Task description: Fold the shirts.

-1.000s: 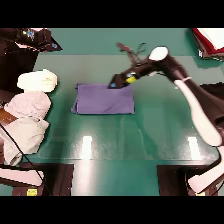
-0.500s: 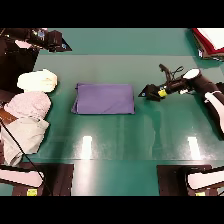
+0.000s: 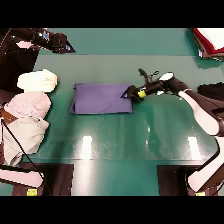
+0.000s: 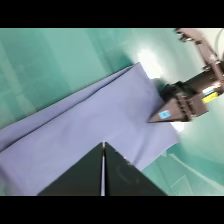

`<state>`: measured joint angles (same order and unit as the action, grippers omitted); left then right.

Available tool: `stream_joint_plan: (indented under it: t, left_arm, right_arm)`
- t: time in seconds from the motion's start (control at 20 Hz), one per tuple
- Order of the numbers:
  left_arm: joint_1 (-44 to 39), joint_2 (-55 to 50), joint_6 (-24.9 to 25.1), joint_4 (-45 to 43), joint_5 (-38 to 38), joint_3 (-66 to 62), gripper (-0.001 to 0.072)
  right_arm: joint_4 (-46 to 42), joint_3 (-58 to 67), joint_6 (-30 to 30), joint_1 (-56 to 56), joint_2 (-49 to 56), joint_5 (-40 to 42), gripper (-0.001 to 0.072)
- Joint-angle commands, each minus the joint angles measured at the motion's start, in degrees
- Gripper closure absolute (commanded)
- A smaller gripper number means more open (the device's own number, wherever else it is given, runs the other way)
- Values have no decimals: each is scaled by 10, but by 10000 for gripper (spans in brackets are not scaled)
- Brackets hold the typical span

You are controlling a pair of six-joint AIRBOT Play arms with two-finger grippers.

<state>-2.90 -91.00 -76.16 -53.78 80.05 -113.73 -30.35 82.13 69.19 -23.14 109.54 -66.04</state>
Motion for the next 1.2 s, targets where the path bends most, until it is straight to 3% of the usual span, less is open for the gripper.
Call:
stream_joint_plan:
  t: [0.0, 0.05, 0.1, 0.3, 0.4, 0.55, 0.75, 0.95, 1.15]
  left_arm:
    - [-1, 0, 0, -1, 10, 0, 682]
    - [-1, 0, 0, -1, 12, 0, 682]
    - [-1, 0, 0, -1, 12, 0, 682]
    - [-15, 0, -2, -1, 19, 0, 682]
    - [-34, 0, -3, -1, 19, 0, 682]
    - [-71, 0, -3, -1, 12, 0, 682]
    - [-124, 0, -3, -1, -31, 0, 682]
    - [-166, 0, -3, -1, -58, 0, 682]
    - [-184, 0, -1, -1, -60, 0, 682]
  right_arm:
    - [23, 47, -1, -32, 27, 4, 595]
    - [22, 53, -5, -32, 26, 3, 687]
    - [22, 63, -12, -29, 26, 0, 695]
    - [-3, 71, -5, 24, -31, -6, 697]
    - [-68, 48, 52, 85, -96, -7, 697]
    - [-139, -5, 73, 212, -204, -17, 697]
    - [-162, -30, 68, 399, -296, -13, 697]
    - [-162, -18, 38, 534, -299, -14, 697]
    - [-162, 52, 38, 595, -250, -19, 698]
